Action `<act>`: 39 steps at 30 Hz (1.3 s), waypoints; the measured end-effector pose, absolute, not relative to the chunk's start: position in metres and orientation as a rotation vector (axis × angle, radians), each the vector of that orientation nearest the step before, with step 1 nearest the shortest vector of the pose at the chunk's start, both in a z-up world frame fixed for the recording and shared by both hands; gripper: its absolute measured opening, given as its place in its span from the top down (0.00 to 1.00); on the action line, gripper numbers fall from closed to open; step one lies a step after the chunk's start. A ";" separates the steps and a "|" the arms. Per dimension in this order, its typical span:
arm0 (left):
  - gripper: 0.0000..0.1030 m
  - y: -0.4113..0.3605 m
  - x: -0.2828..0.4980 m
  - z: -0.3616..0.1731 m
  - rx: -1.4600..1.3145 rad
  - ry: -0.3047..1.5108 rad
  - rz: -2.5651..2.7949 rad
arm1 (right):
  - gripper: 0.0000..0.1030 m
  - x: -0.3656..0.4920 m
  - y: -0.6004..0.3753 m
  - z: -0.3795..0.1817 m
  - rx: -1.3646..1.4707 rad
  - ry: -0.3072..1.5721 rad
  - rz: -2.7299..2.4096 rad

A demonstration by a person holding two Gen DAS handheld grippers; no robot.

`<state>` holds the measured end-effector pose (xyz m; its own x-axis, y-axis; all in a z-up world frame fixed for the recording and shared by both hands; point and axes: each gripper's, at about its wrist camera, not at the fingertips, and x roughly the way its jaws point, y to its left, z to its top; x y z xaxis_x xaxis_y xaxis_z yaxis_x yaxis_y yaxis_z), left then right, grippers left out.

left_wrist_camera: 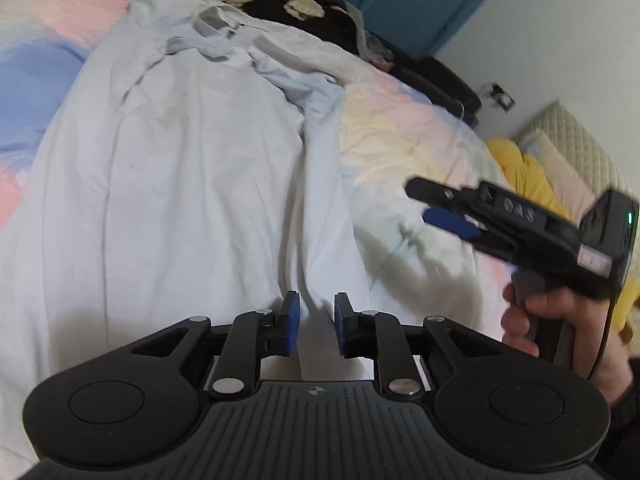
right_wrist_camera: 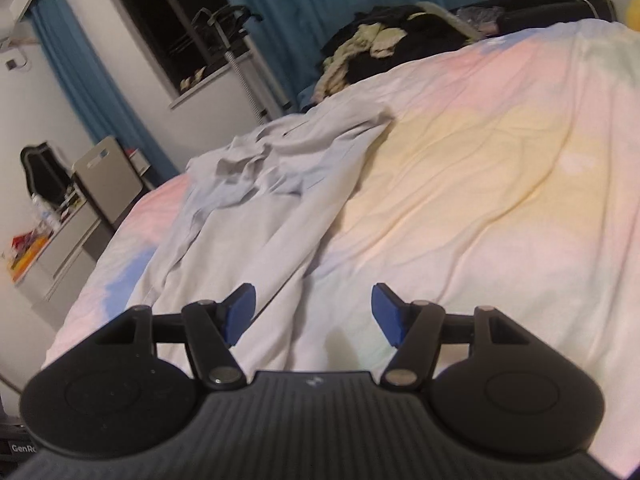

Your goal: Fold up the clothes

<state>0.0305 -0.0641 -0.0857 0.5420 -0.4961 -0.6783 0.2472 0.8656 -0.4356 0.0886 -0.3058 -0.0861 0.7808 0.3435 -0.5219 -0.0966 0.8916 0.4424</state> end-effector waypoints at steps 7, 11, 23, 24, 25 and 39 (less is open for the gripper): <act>0.78 -0.085 0.023 -0.098 -0.113 0.915 -0.431 | 0.37 0.089 -0.282 -0.090 0.367 0.687 0.316; 0.49 -0.080 0.018 -0.094 -0.132 0.911 -0.461 | 0.37 0.088 -0.277 -0.091 0.352 0.703 0.339; 0.18 -0.024 0.003 -0.050 -0.228 0.857 -0.421 | 0.37 0.083 -0.279 -0.089 0.400 0.701 0.421; 0.16 -0.015 0.004 -0.045 -0.235 0.849 -0.394 | 0.37 0.083 -0.278 -0.090 0.402 0.711 0.434; 0.15 -0.005 0.005 -0.041 -0.240 0.843 -0.360 | 0.37 0.083 -0.277 -0.091 0.400 0.716 0.445; 0.14 0.042 0.014 -0.042 -0.211 0.846 -0.142 | 0.29 0.074 -0.272 -0.088 0.416 0.712 0.501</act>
